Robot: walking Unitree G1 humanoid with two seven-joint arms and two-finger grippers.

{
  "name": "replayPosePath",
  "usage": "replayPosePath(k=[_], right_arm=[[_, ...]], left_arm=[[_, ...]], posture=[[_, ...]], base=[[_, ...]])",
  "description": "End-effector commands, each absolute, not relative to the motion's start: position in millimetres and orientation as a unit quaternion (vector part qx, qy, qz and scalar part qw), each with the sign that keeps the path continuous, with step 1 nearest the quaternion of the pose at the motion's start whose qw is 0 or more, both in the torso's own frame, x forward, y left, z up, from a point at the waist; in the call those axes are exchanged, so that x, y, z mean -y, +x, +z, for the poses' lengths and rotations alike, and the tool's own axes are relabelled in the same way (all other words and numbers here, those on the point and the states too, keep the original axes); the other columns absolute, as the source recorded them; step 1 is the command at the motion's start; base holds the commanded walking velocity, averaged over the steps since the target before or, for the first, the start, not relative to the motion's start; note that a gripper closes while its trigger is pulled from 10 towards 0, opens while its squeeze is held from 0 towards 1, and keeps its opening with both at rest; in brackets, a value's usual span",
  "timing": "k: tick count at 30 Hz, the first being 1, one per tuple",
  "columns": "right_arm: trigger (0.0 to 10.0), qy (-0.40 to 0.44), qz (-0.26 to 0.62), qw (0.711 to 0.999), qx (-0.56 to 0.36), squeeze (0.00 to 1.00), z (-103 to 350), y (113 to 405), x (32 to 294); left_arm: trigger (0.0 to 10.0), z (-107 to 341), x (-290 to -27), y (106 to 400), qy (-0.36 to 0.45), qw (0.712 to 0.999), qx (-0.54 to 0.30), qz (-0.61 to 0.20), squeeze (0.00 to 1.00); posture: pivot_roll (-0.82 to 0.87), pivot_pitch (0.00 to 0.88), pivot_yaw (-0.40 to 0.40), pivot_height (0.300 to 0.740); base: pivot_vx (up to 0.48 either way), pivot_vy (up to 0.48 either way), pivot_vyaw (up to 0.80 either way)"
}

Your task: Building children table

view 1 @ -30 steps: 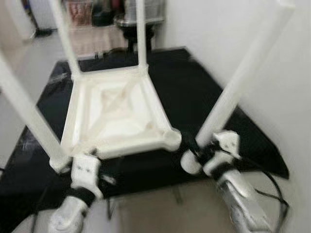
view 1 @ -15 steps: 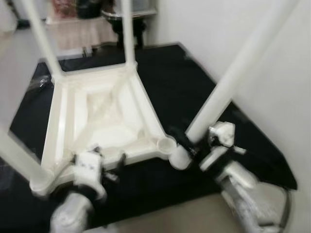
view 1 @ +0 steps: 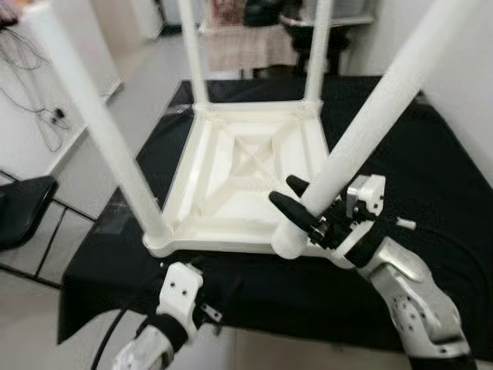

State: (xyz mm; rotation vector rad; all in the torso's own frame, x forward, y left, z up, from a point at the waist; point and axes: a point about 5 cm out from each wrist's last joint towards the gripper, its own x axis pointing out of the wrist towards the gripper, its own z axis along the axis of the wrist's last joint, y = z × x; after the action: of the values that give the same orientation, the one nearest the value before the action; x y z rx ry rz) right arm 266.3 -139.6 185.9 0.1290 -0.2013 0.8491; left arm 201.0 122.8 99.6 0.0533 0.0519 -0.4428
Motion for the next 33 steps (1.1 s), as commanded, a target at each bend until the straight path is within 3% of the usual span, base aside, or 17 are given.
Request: replayPosePath(k=[1, 4, 13, 22, 33], right_arm=[[10.0, 0.057, 0.428, 0.897, 0.100, 0.00, 189.8, 267.2, 130.3], [10.0, 0.046, 0.360, 0.927, 0.093, 0.00, 185.3, 283.1, 137.4], [10.0, 0.029, 0.324, 0.941, 0.092, 0.00, 188.5, 293.7, 158.4], [10.0, 0.024, 0.312, 0.945, 0.093, 0.00, 189.4, 294.8, 163.8], [10.0, 0.012, 0.352, 0.932, 0.080, 0.00, 184.5, 289.6, 156.6]], left_arm=[[10.0, 95.4, -130.4, 198.3, 0.037, 0.977, -0.040, -0.206, 0.00], [10.0, 92.4, -127.2, 192.9, 0.038, 0.973, -0.049, -0.224, 0.00], [10.0, 91.6, -118.2, 185.6, 0.022, 0.960, -0.056, -0.273, 0.00], [10.0, 94.4, -118.4, 186.1, 0.009, 0.962, -0.055, -0.269, 0.00], [10.0, 90.7, -120.1, 188.7, 0.024, 0.959, -0.064, -0.274, 0.00]], posture=[[0.05, 0.067, -0.020, 0.740], [0.05, 0.074, -0.019, 0.740], [0.05, 0.077, -0.018, 0.740], [0.04, 0.082, -0.019, 0.740], [0.04, 0.077, -0.014, 0.740]], base=[[0.000, 0.000, 0.80], [0.000, 0.000, 0.27], [0.000, -0.123, 0.00], [0.000, -0.420, 0.00], [0.000, 0.000, 0.00]])
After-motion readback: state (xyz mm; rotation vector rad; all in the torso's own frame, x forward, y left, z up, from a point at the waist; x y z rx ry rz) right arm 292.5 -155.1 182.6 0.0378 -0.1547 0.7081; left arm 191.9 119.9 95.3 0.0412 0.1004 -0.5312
